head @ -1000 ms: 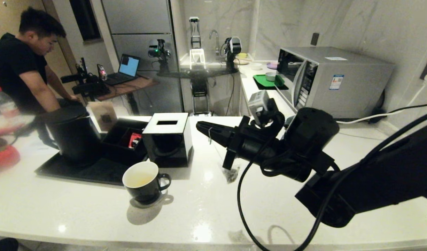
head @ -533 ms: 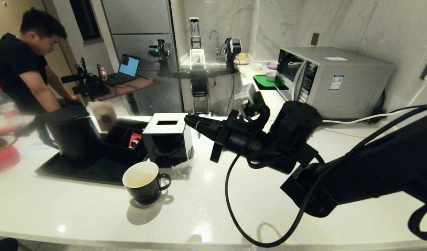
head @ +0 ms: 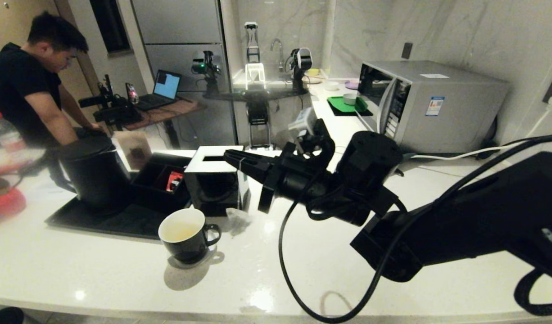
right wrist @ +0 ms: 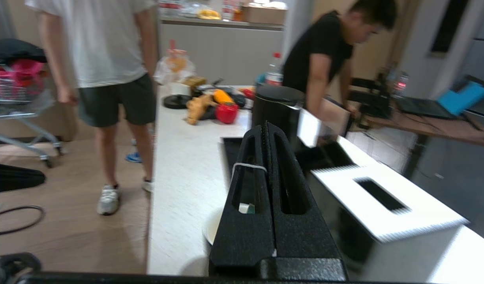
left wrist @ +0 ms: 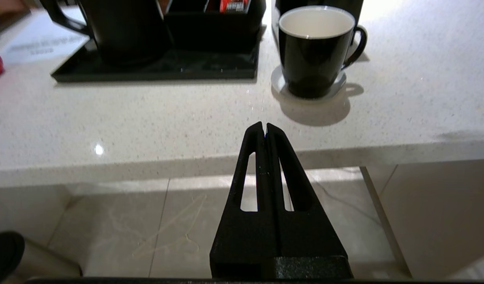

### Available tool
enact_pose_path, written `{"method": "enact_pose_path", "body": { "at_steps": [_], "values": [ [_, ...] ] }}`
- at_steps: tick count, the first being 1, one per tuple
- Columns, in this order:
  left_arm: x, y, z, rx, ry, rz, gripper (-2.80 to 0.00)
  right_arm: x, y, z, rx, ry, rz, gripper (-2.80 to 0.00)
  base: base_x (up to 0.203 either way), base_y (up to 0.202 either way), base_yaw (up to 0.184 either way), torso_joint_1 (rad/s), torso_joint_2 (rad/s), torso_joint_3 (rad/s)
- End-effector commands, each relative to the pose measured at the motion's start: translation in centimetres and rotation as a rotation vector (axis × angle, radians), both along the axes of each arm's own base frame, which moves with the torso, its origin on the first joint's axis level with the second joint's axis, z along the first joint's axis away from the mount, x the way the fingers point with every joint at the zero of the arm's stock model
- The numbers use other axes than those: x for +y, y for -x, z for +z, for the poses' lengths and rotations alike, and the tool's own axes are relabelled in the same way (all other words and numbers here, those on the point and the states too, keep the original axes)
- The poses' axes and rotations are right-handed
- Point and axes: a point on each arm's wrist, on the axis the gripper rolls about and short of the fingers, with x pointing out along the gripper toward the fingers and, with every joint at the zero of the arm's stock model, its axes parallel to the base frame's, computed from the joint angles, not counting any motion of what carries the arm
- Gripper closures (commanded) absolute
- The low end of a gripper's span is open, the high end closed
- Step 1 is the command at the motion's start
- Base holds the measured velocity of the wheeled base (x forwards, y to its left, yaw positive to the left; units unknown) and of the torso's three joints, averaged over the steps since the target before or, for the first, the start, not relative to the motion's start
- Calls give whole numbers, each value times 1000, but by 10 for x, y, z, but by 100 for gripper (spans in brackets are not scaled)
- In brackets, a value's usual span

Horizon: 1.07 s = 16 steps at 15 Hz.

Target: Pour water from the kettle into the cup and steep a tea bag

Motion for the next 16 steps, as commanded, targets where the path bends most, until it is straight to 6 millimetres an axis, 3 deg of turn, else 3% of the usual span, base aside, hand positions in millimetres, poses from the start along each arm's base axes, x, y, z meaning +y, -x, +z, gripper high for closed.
{"method": "enact_pose_path", "body": {
  "at_steps": [1, 12, 16],
  "values": [
    [0, 4, -1, -46, 0, 1, 0, 17, 2, 0, -9, -8, 36, 0, 0, 0, 0, 0, 0, 0],
    [0, 4, -1, -46, 3, 1, 0, 80, -5, 1, -24, -31, 121, 0, 0, 0, 0, 0, 0, 0],
    [0, 4, -1, -46, 9, 1, 0, 97, -17, -12, -6, -12, 124, 0, 0, 0, 0, 0, 0, 0]
  ]
}}
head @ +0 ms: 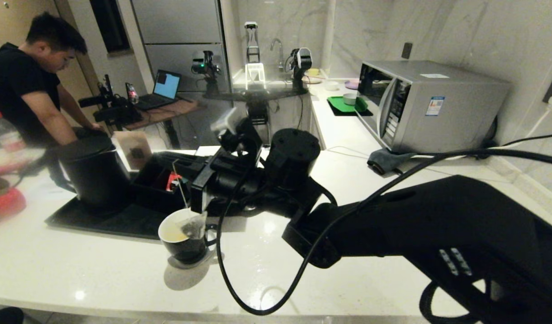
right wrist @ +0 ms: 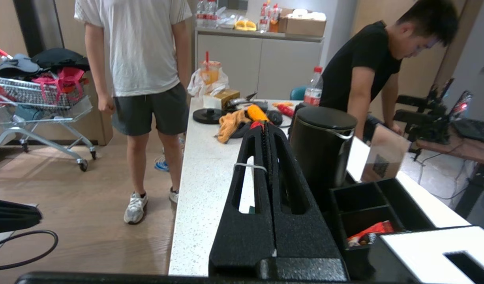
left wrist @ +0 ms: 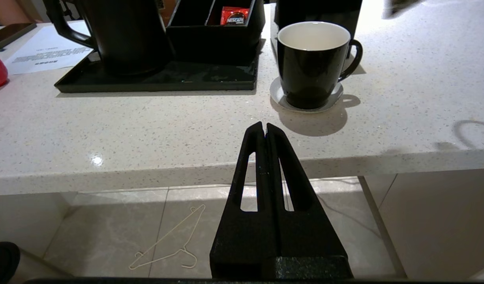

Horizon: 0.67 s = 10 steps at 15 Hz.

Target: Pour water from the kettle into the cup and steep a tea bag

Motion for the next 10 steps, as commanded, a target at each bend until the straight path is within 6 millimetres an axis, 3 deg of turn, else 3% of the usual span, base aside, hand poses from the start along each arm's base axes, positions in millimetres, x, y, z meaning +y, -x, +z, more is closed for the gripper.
{"method": "enact_pose_path", "body": {
  "at_steps": [1, 5, 10],
  "values": [
    [0, 0, 0, -2, 0, 0, 0, 13, -8, -19, 12, 17, 6, 0, 0, 0, 0, 0, 0, 0],
    [0, 0, 0, -2, 3, 0, 0, 19, -10, -32, 29, 45, 21, 0, 0, 0, 0, 0, 0, 0],
    [0, 0, 0, -2, 4, 0, 0, 24, -16, 5, -13, -11, 20, 0, 0, 0, 0, 0, 0, 0]
  ]
}}
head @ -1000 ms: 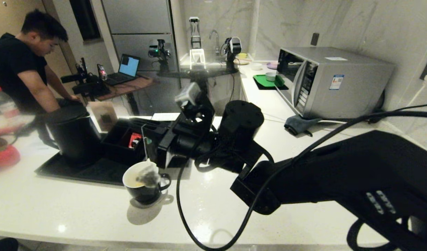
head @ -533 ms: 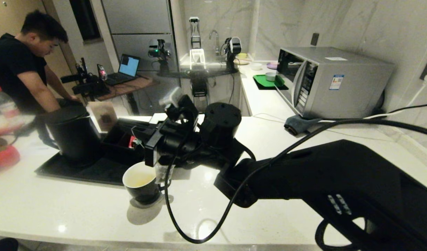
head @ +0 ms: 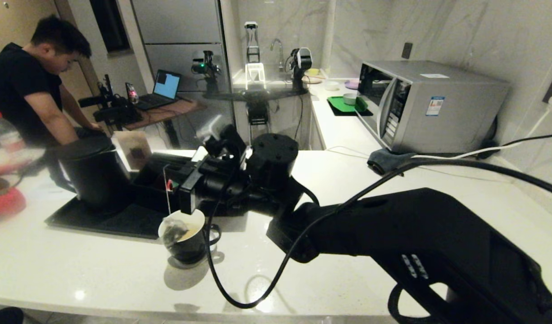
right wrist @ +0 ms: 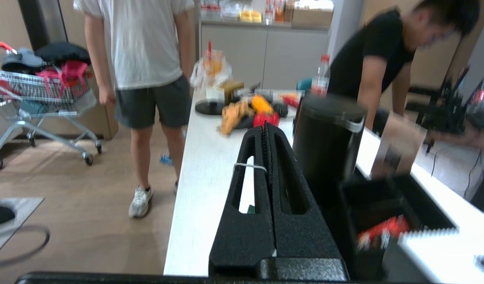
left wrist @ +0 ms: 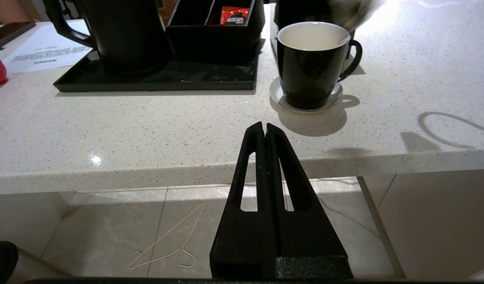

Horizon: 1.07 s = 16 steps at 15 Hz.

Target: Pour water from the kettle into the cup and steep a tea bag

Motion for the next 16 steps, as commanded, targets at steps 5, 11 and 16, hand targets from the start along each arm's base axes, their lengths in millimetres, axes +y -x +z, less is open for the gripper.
{"method": "enact_pose_path", "body": {
  "at_steps": [5, 11, 16],
  "values": [
    [0, 0, 0, -1, 1, 0, 0, -5, -4, 27, -15, -21, -16, 0, 0, 0, 0, 0, 0, 0],
    [0, 0, 0, -1, 0, 0, 0, -17, 1, 54, -35, -45, -31, 0, 0, 0, 0, 0, 0, 0],
    [0, 0, -1, -1, 0, 0, 0, -24, -6, 56, -36, -44, -51, 0, 0, 0, 0, 0, 0, 0]
  ]
}}
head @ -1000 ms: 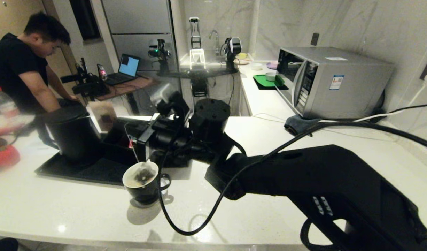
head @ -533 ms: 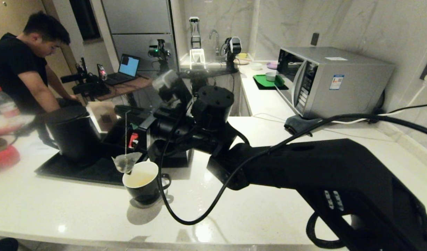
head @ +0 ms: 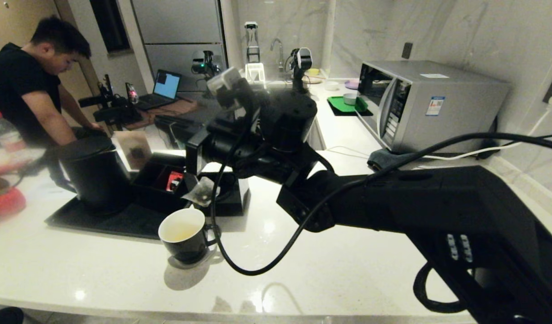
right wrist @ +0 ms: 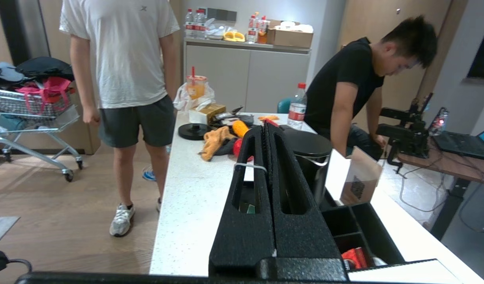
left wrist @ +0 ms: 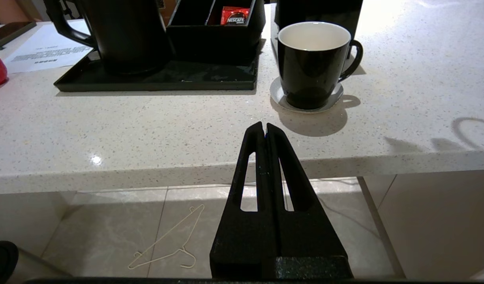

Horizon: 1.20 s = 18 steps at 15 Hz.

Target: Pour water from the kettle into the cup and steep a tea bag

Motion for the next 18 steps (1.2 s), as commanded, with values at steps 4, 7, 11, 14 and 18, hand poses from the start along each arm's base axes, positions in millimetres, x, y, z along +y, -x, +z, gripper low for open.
{"method": "enact_pose_path", "body": {
  "at_steps": [4, 7, 11, 14, 18],
  "values": [
    [0, 0, 0, 0, 1, 0, 0, -3, -4, -2, 1, 4, -5, 0, 0, 0, 0, 0, 0, 0],
    [0, 0, 0, -1, 1, 0, 0, -3, -5, -3, 1, 5, -9, 0, 0, 0, 0, 0, 0, 0],
    [0, 0, 0, -1, 1, 0, 0, -4, -7, -5, 6, 9, -11, 0, -1, 115, -9, 2, 0, 3],
    [0, 0, 0, -1, 1, 0, 0, -4, -8, -6, 7, 11, -12, 0, 0, 197, -2, -3, 2, 2],
    [0, 0, 0, -1, 1, 0, 0, -5, -9, -6, 8, 12, -14, 0, 0, 197, -1, 3, 2, 3]
  ]
}}
